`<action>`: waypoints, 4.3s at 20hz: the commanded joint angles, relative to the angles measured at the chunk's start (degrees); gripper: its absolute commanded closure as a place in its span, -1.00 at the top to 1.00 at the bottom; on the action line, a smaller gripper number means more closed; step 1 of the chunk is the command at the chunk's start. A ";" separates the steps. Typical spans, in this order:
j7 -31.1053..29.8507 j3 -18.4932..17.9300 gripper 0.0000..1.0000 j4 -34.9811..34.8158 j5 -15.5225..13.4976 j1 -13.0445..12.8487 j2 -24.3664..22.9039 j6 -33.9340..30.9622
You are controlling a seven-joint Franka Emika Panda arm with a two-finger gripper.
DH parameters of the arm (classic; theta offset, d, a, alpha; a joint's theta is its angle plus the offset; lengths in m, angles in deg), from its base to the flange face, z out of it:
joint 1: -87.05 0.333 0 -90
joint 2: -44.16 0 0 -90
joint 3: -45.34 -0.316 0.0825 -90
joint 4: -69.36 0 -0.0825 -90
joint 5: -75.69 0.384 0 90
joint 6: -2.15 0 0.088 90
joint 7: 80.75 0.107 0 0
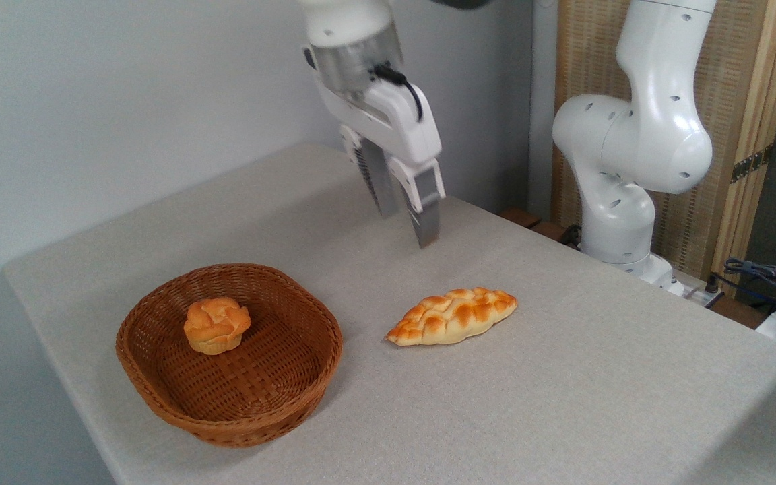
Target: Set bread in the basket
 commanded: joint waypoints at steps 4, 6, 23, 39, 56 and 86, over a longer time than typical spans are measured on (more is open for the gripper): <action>7.62 -0.48 1.00 -16.56 3.26 -0.23 -3.47 16.06; 9.30 -0.83 1.00 -17.79 7.30 -0.23 -3.30 16.33; 9.30 -1.10 -0.39 -24.39 7.67 -0.23 -1.80 22.31; 6.77 -1.27 -0.25 5.30 3.12 -2.51 6.09 6.66; -11.18 -1.27 1.00 6.46 3.88 -5.33 19.82 38.04; -13.99 0.20 1.00 27.91 -0.32 0.80 18.15 -2.30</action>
